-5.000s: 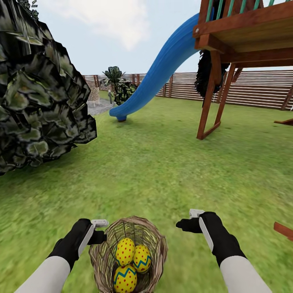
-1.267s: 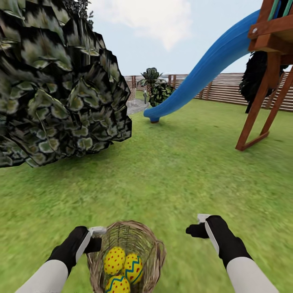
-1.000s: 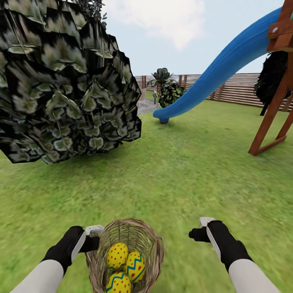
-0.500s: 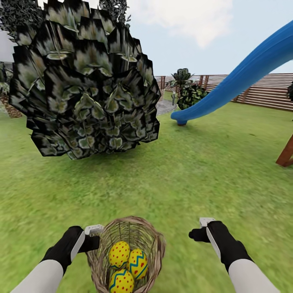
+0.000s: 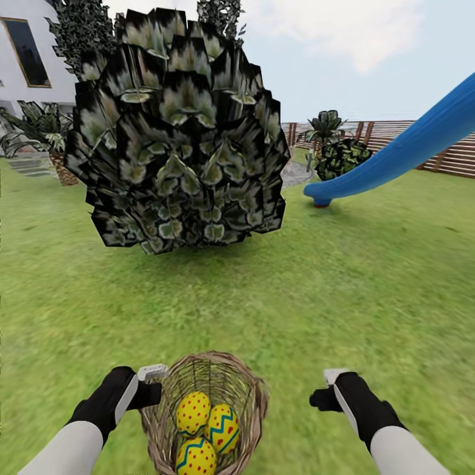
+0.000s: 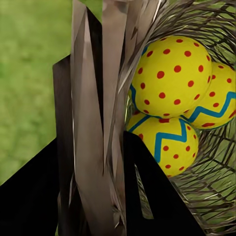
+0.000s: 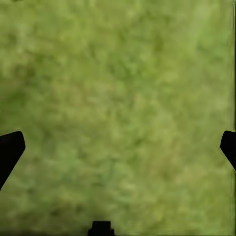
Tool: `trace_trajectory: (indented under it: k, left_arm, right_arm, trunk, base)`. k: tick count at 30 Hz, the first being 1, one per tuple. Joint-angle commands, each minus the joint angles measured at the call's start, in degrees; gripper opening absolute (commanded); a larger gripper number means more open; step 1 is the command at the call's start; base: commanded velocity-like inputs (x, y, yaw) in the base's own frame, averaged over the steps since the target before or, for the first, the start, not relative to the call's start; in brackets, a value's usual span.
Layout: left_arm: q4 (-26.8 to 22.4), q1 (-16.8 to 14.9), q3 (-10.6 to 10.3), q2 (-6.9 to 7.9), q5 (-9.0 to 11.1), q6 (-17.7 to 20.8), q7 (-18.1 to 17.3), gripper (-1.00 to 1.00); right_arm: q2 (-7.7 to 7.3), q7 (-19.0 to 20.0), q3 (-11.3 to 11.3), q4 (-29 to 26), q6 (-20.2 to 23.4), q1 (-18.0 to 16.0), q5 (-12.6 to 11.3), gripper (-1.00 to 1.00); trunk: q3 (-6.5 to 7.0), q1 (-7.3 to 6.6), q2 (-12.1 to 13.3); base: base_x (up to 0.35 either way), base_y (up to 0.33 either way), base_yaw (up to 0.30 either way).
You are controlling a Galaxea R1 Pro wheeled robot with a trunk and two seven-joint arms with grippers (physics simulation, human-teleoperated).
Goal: Take the three Easter eggs out of the wicker basket on the lawn in the garden, then place them on the lawn next to a single tree (choose any tree) so that all three eggs are next to the same tree and none are left in the basket.
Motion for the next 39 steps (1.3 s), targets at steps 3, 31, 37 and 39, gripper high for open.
trace_trajectory:
  k: [3,31,37,39]
  left_arm:
    - [-0.09,-0.05,0.28,0.0,1.06,0.32,-0.17,-1.0]
    - [-0.02,-0.05,0.3,0.05,1.06,0.32,-0.17,-1.0]
    - [-0.06,-0.06,0.3,0.07,1.06,0.32,-0.17,-1.0]
    - [-0.05,-0.05,0.3,0.07,1.06,0.32,-0.17,-1.0]
  right_arm:
    - [0.0,0.61,-0.25,1.0,-0.47,0.0,1.02,1.0]
    - [-0.43,0.71,-0.61,3.48,-8.51,0.2,8.43,1.0]
    - [-0.52,0.79,-0.61,3.48,-8.64,0.2,8.43,1.0]
    - [-0.6,0.79,-0.63,3.48,-8.65,0.18,8.43,1.0]
  trunk:
    - [0.49,-0.67,1.19]
    - [5.51,-6.82,12.42]
    - [6.59,-8.14,14.83]
    - [6.95,-8.58,15.63]
  base:
    - [0.0,0.0,0.003]
    - [0.0,0.0,0.228]
    - [0.0,0.0,0.29]
    - [0.0,0.0,0.291]
